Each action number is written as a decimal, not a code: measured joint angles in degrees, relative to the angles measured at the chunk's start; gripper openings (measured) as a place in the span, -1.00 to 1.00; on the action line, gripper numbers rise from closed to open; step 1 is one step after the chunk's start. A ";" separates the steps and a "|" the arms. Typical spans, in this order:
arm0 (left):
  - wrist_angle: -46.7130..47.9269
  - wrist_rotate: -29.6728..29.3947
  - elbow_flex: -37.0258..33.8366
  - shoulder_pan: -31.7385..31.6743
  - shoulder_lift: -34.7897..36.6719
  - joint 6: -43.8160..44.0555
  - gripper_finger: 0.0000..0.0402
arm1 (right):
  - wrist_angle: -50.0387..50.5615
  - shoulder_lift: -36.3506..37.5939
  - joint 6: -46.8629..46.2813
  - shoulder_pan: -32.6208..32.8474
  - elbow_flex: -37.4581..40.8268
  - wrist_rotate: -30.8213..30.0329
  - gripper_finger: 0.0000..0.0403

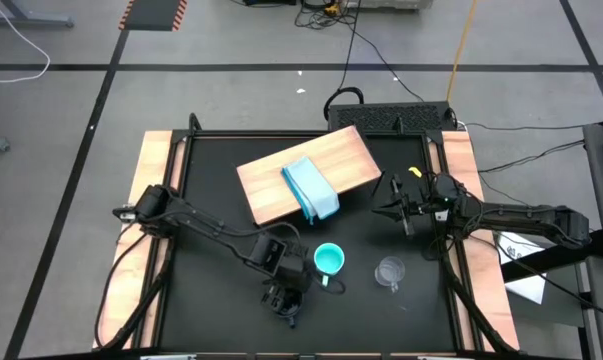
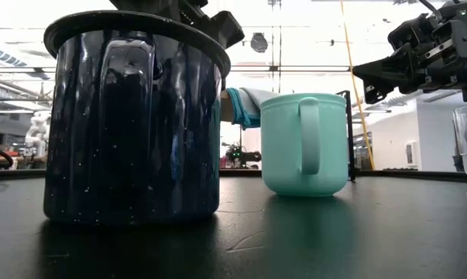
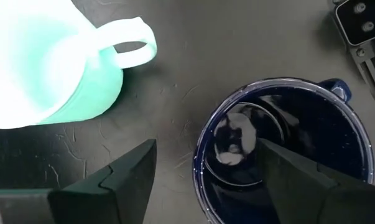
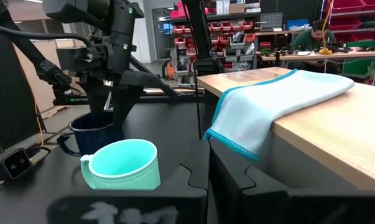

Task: Stack small to large cups/mugs on shelf
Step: Put the dark blue mug to the left on the shelf

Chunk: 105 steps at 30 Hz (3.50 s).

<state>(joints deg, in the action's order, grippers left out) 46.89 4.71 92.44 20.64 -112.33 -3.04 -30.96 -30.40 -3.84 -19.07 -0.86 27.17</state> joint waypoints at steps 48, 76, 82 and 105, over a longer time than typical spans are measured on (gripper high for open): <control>0.54 1.77 -3.85 -1.02 -1.49 0.17 -0.92 | 0.42 -0.01 0.00 0.00 0.00 -0.01 -1.00; 1.31 -1.48 -3.93 -2.81 10.79 -2.30 -0.92 | 1.17 -0.04 0.00 -0.02 0.00 0.01 -1.00; 2.75 -1.50 -3.93 -4.67 13.41 -0.88 -0.92 | 1.20 -0.03 0.00 -0.01 0.01 -0.01 -1.00; 4.39 -1.26 -3.87 -5.80 13.78 -1.65 -0.92 | 1.25 -0.03 0.02 0.00 0.00 0.01 -1.00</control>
<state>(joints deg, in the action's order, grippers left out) 51.28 3.44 88.58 14.83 -98.56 -4.69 -29.71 -30.44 -3.81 -19.07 -0.86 27.18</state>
